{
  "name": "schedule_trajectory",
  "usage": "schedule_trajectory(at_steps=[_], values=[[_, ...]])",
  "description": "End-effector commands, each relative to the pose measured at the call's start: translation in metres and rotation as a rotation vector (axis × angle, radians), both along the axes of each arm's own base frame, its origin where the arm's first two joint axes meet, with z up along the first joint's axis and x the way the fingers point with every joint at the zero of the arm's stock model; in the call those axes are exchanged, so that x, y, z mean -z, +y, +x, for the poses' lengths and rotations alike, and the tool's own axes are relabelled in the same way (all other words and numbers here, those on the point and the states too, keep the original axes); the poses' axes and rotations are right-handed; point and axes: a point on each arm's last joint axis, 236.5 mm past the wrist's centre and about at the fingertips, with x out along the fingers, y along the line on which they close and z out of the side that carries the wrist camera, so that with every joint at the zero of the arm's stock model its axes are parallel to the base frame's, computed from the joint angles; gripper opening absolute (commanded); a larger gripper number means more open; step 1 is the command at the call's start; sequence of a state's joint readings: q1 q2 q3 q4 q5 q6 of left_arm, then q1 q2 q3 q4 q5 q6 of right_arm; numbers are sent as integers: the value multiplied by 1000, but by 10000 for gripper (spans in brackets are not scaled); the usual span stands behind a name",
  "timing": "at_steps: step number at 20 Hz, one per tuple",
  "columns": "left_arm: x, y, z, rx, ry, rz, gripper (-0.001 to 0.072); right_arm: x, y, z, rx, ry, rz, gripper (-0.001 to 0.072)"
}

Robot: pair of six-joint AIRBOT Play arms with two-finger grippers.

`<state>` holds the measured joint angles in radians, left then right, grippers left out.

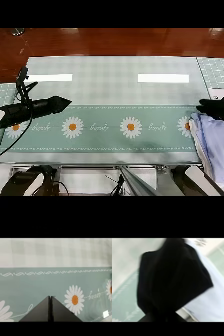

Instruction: Fold the shirts.

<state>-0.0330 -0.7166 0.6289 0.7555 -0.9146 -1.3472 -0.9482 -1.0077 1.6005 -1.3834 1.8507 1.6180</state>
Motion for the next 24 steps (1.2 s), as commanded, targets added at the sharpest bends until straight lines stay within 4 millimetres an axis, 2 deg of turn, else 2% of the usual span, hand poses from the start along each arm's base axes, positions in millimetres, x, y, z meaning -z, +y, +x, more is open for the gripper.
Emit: schedule_trajectory(at_steps=[1, 3, 4, 6, 9, 11, 12, 14, 16, 17, 18, 19, 20, 21, 22, 23, 24], values=[[0, 1, 1, -5, -4, 1, 24, 24, -8, -107, 339, 192, -84, 37], [-1, 1, 3, -10, -10, 1, 23, 25, -4, -141, 458, 243, -134, 39], [-1, 2, 4, -12, -12, 1, 24, 24, -4, -155, 522, 267, -165, 125], [1, 2, 5, -13, -9, 3, 24, 23, -4, -162, 554, 281, -178, 638], [4, 5, 12, -34, -10, 6, 23, 21, -18, -145, 524, 221, -206, 625], [3, 9, 22, -59, -24, 8, 23, 17, -35, -116, 470, 111, -238, 607], [-1, 9, 28, -66, -34, 8, 23, 14, -42, -91, 411, 25, -244, 508], [-20, 10, 46, -40, -93, 34, 23, -3, -49, -29, 241, -190, -268, 29], [-59, 8, 73, -26, -158, 32, 23, -41, -42, 45, 100, -474, -293, 36], [-84, 5, 88, -13, -199, 30, 22, -57, -28, 83, 22, -600, -269, 36], [-113, -1, 101, 13, -245, 27, 22, -70, -2, 123, -89, -706, -229, 36], [-139, -9, 112, 43, -288, 24, 22, -72, 32, 159, -209, -763, -182, 36], [-163, -21, 121, 79, -327, 19, 22, -65, 70, 188, -328, -771, -139, 36], [-183, -36, 126, 124, -363, 15, 22, -48, 112, 213, -456, -745, -106, 36], [-192, -50, 129, 164, -385, 23, 22, -27, 151, 231, -568, -697, -84, 36], [-191, -60, 132, 193, -396, 60, 22, 0, 189, 243, -686, -626, -72, 37], [-176, -65, 134, 217, -385, 121, 22, 28, 218, 248, -776, -546, -66, 37]])
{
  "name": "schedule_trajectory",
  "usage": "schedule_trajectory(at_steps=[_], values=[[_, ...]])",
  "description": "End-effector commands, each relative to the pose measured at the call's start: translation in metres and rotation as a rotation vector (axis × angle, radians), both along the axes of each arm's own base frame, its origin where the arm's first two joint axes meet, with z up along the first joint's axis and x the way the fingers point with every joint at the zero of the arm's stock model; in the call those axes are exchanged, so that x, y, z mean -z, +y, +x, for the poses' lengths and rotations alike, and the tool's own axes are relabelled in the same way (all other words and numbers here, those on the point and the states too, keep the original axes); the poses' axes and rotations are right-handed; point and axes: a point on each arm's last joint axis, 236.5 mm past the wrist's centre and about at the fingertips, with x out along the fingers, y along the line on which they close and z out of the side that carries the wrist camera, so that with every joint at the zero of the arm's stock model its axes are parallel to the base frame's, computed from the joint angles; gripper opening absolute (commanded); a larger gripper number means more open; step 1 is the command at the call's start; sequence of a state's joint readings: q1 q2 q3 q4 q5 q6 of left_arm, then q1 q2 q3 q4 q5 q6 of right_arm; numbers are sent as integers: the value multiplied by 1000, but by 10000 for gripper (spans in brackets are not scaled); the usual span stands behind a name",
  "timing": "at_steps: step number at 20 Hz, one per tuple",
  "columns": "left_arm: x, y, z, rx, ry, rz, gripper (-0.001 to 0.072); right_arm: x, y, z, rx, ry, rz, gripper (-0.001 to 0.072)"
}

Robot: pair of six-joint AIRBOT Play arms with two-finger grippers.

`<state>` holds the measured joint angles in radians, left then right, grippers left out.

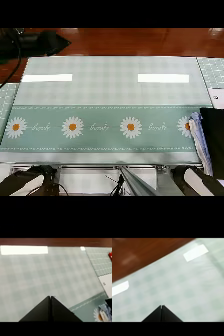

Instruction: Fold the shirts.

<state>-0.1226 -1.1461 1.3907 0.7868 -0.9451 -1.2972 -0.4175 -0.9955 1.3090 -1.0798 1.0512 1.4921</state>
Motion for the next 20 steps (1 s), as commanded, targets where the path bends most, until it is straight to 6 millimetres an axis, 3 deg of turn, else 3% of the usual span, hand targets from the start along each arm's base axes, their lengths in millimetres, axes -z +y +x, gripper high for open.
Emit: schedule_trajectory(at_steps=[1, 2, 4, 6, 10, 20], values=[[21, -21, 9, 61, 24, 171, 22, 74, 119, 40, -315, 150, -111, 37], [60, -8, 6, 19, 142, 255, 21, 105, 129, 37, -346, 249, -156, 37], [138, 29, -7, -76, 365, 421, 23, 161, 129, 22, -362, 461, -223, 37], [177, 46, -17, -73, 456, 493, 24, 190, 123, 12, -348, 580, -236, 37], [185, 54, -18, -77, 479, 499, 24, 196, 119, 4, -352, 627, -244, 37], [188, 53, -18, -72, 488, 502, 24, 196, 119, 5, -351, 623, -246, 37]])
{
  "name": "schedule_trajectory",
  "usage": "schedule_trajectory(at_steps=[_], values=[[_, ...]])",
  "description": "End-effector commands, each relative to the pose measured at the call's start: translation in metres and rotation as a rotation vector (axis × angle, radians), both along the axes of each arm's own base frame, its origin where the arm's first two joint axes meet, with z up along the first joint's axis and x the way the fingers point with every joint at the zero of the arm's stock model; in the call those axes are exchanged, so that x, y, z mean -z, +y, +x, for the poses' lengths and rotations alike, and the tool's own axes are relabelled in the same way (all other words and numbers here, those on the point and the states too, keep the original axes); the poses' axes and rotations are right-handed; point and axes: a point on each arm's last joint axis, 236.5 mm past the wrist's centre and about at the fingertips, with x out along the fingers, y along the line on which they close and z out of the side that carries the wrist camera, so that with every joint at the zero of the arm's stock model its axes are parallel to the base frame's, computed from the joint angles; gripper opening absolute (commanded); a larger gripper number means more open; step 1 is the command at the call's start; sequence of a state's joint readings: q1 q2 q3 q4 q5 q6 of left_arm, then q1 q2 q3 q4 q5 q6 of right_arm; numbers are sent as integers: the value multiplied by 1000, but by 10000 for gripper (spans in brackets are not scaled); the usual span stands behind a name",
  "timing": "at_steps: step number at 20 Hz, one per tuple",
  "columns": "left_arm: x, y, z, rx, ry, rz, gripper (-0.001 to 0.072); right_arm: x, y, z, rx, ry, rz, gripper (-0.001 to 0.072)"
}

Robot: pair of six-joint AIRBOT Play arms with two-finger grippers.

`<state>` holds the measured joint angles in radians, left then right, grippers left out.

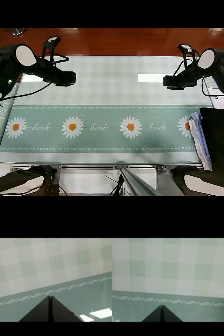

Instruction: Fold the shirts.

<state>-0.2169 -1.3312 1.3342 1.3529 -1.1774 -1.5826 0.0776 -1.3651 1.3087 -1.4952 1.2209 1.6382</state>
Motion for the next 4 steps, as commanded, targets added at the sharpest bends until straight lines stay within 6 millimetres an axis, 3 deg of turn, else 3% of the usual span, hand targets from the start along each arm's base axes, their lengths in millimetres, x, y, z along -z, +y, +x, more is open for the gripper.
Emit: schedule_trajectory(at_steps=[1, 4], values=[[1, 1, 0, -1, 3, 6, 24, 0, 0, -1, -1, 3, -3, 37], [1, 1, 0, -1, 3, 6, 24, 0, 0, -1, -1, 3, -3, 37]])
